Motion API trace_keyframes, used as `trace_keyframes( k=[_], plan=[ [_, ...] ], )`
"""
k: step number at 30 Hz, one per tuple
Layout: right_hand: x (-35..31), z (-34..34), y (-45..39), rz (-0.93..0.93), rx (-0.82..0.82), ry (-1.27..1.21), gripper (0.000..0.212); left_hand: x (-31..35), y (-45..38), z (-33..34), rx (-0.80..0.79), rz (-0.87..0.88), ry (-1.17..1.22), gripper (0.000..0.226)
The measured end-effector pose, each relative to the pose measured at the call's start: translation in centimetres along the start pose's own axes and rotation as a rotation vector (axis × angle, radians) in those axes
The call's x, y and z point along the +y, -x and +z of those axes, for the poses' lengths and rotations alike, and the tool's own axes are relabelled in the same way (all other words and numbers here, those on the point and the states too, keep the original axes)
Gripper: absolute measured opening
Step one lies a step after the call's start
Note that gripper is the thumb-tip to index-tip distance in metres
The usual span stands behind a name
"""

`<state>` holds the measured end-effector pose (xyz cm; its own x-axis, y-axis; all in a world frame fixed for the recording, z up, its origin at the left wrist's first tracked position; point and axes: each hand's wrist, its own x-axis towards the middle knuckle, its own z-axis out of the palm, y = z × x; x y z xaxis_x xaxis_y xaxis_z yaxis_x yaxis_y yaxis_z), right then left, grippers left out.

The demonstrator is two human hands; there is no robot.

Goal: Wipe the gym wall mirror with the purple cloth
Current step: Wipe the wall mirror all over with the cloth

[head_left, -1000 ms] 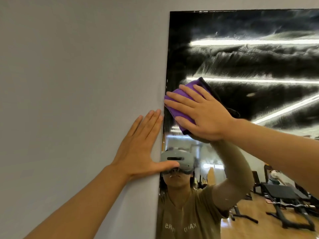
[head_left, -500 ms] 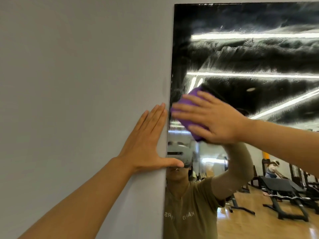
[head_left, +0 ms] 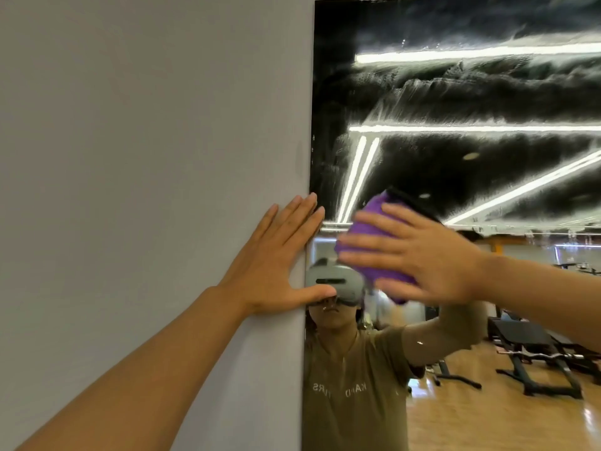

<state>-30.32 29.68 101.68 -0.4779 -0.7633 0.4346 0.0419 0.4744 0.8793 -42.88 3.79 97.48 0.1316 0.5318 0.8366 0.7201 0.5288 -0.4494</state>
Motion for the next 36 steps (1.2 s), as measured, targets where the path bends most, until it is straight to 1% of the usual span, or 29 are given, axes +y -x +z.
trace_keyframes(
  k=[3,5,7,8,9,10,13,14,15,17,18,19,20,22,24,26,27,28,29,32,34,36],
  plan=[
    [5.4,-1.0,-1.7,0.344,0.098,-0.02,0.059,0.6,-0.2,0.4,0.058,0.043,-0.054,0.087],
    [7.4,-1.4,-2.4,0.531,0.128,-0.011,0.061,1.1,-0.3,0.8,0.13,0.008,-0.056,0.073],
    [7.2,-1.2,-3.1,0.638,0.152,-0.013,0.062,1.5,-0.5,1.3,0.186,-0.065,-0.052,0.067],
    [6.3,-1.1,-3.1,0.646,0.174,-0.007,0.062,1.7,-0.6,1.4,0.199,-0.097,-0.054,0.065],
    [5.0,-0.8,-2.8,0.603,0.179,-0.001,0.06,1.8,-0.7,1.6,0.206,-0.122,-0.055,0.065],
    [3.4,-0.5,-2.0,0.51,0.155,-0.001,0.059,1.9,-0.7,1.7,0.21,-0.142,-0.053,0.065],
    [-1.5,0.4,2.3,0.098,0.025,0.02,0.056,2.2,-0.8,2.0,0.225,-0.171,-0.062,0.064],
    [-2.6,0.5,3.5,0.002,-0.01,0.015,0.055,2.3,-0.9,2.2,0.236,-0.179,-0.069,0.064],
    [-3.0,0.5,4.3,-0.069,-0.039,0.017,0.055,2.5,-1.0,2.3,0.25,-0.188,-0.077,0.064],
    [-1.7,0.4,4.2,-0.185,-0.06,0.038,0.056,3.1,-1.3,2.7,0.272,-0.2,-0.093,0.064],
    [-0.5,0.3,3.6,-0.2,-0.061,0.049,0.057,3.5,-1.5,2.8,0.277,-0.197,-0.098,0.064],
    [1.1,0.2,2.7,-0.159,-0.038,0.054,0.057,3.8,-1.8,2.9,0.278,-0.19,-0.102,0.064],
    [3.0,-0.1,2.0,-0.064,0.005,0.047,0.057,4.2,-2.1,3.0,0.279,-0.184,-0.105,0.064],
    [7.1,-0.8,1.0,0.216,0.1,0.008,0.059,4.9,-2.8,3.2,0.282,-0.188,-0.105,0.063],
    [9.6,-1.2,0.4,0.487,0.131,-0.004,0.061,5.3,-3.4,3.4,0.289,-0.215,-0.099,0.063],
    [9.3,-1.3,-0.5,0.652,0.15,0.002,0.064,5.6,-4.0,3.5,0.296,-0.253,-0.098,0.063],
    [8.1,-1.0,-0.5,0.684,0.17,0.002,0.065,5.8,-4.2,3.6,0.295,-0.268,-0.099,0.064],
    [6.2,-0.7,-0.1,0.67,0.18,0.004,0.064,6.0,-4.3,3.7,0.294,-0.28,-0.098,0.064],
    [4.0,-0.2,0.9,0.611,0.172,0.011,0.063,6.1,-4.3,3.8,0.294,-0.288,-0.096,0.064],
    [-2.6,1.0,5.9,0.34,0.083,0.05,0.06,6.5,-4.5,4.2,0.301,-0.301,-0.1,0.065],
    [-4.4,1.2,8.6,0.196,0.029,0.065,0.061,6.7,-4.6,4.4,0.307,-0.323,-0.112,0.064],
    [-3.6,0.8,9.3,0.081,0.0,0.054,0.061,7.0,-4.7,4.4,0.311,-0.348,-0.125,0.064]
  ],
)
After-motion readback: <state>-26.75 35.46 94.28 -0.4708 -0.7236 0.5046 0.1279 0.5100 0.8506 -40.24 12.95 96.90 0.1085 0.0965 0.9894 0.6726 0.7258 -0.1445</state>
